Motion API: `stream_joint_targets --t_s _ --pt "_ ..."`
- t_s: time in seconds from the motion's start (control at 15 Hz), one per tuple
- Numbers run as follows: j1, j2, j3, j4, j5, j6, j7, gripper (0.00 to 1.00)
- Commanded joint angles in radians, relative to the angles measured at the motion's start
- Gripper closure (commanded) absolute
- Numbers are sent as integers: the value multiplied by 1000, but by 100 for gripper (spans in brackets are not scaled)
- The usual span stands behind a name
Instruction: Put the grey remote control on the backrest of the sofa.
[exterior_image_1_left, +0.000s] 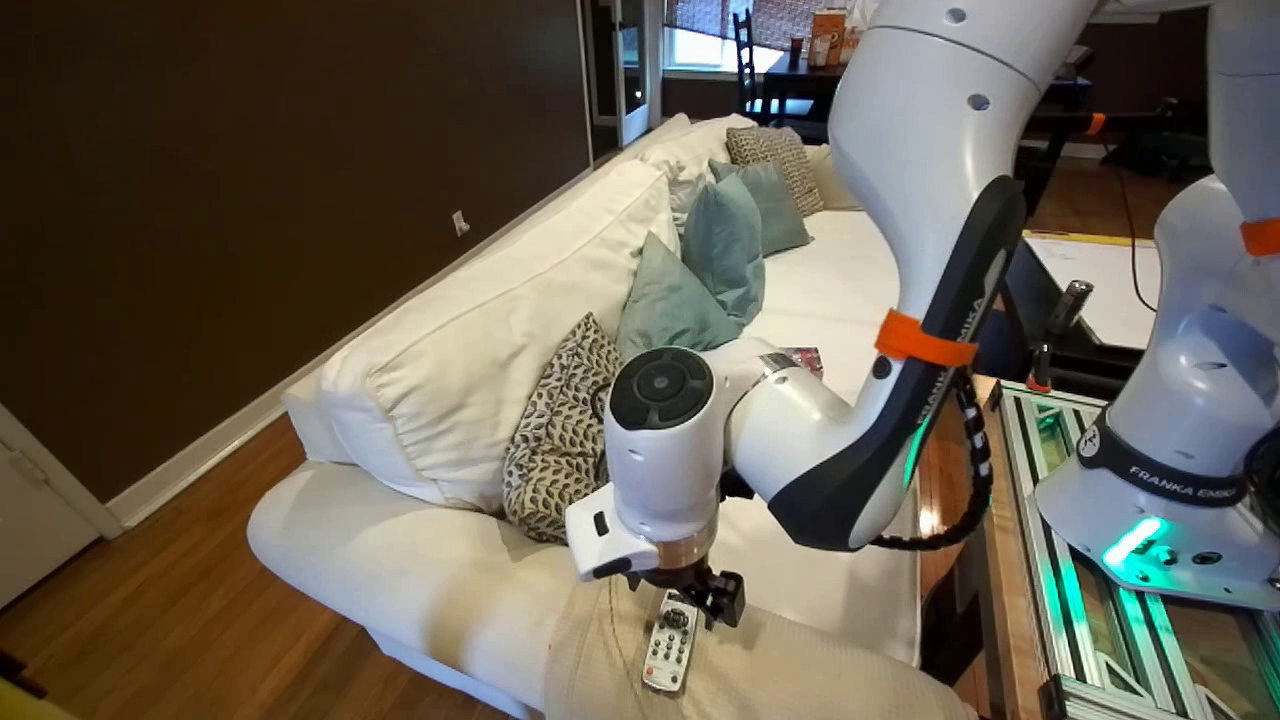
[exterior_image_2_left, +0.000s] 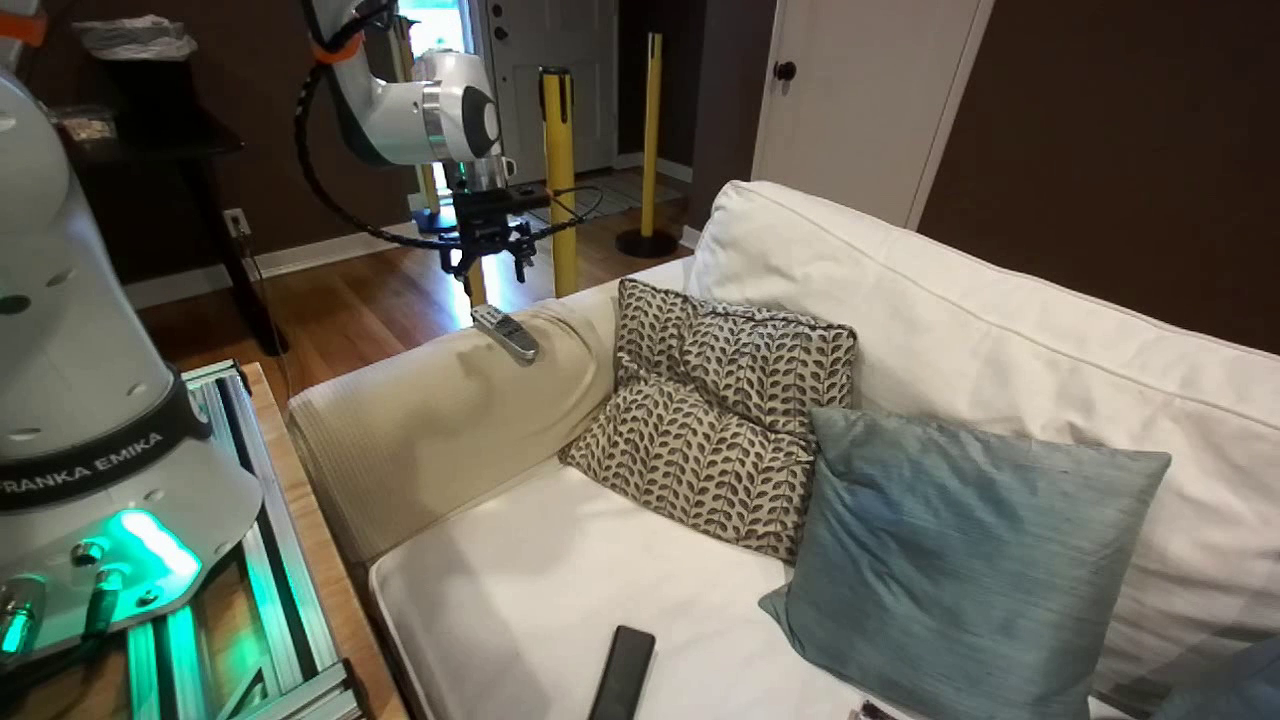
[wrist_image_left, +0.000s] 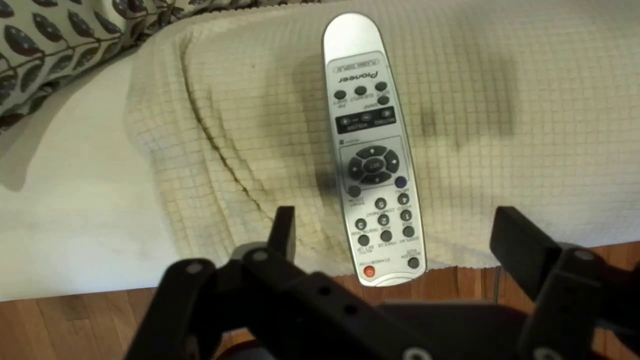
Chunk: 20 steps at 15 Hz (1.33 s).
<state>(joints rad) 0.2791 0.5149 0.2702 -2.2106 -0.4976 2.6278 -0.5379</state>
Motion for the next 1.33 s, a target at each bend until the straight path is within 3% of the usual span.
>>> stream_joint_targets --t_s 0.0,1.2,1.27 --pt "22 56 -23 7 -38 62 10 0" --pt "55 209 -80 121 -79 84 41 0" --pt "53 216 -78 128 -78 84 37 6"
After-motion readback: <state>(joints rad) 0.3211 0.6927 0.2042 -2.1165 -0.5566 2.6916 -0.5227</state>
